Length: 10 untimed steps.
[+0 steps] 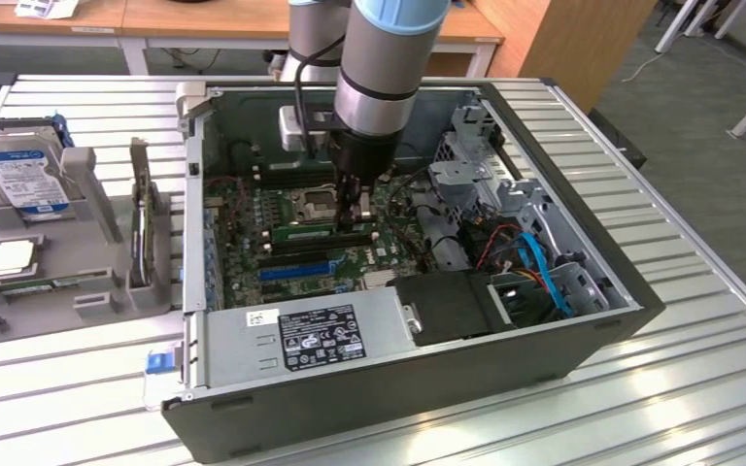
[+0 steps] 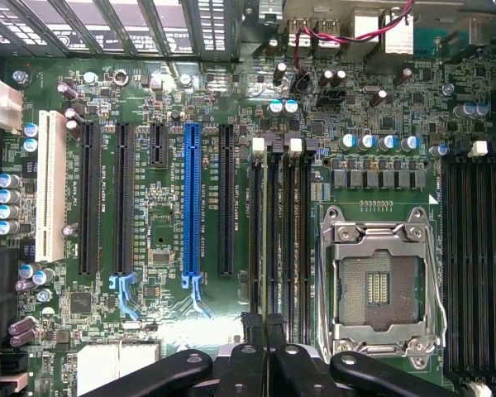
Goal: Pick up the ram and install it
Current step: 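Insert the ram into the slot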
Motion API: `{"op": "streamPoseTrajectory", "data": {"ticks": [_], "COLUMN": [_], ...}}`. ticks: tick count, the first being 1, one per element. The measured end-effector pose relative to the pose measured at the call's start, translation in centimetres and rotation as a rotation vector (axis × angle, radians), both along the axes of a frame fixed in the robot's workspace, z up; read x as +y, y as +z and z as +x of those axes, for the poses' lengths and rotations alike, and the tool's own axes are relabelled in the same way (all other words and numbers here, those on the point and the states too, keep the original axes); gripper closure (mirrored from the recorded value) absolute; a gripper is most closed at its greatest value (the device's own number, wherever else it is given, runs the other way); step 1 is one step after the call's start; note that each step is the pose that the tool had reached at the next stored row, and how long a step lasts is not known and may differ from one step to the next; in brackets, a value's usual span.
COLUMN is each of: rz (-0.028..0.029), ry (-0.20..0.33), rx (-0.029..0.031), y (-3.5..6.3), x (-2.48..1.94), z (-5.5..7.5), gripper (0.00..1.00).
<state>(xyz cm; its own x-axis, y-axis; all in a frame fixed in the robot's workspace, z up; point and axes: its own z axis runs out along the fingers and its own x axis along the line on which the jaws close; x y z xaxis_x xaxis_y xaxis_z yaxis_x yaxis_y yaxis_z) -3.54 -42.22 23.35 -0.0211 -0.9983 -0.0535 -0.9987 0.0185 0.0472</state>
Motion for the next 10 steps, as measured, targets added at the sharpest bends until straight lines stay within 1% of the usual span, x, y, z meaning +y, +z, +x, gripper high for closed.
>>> {"op": "streamPoseTrajectory", "data": {"ticks": [10], "rz": [0.0], "ry": [0.0], "rx": [0.0], "y": [0.0], "x": [-0.1], "z": [0.0], "gripper": [0.88]}}
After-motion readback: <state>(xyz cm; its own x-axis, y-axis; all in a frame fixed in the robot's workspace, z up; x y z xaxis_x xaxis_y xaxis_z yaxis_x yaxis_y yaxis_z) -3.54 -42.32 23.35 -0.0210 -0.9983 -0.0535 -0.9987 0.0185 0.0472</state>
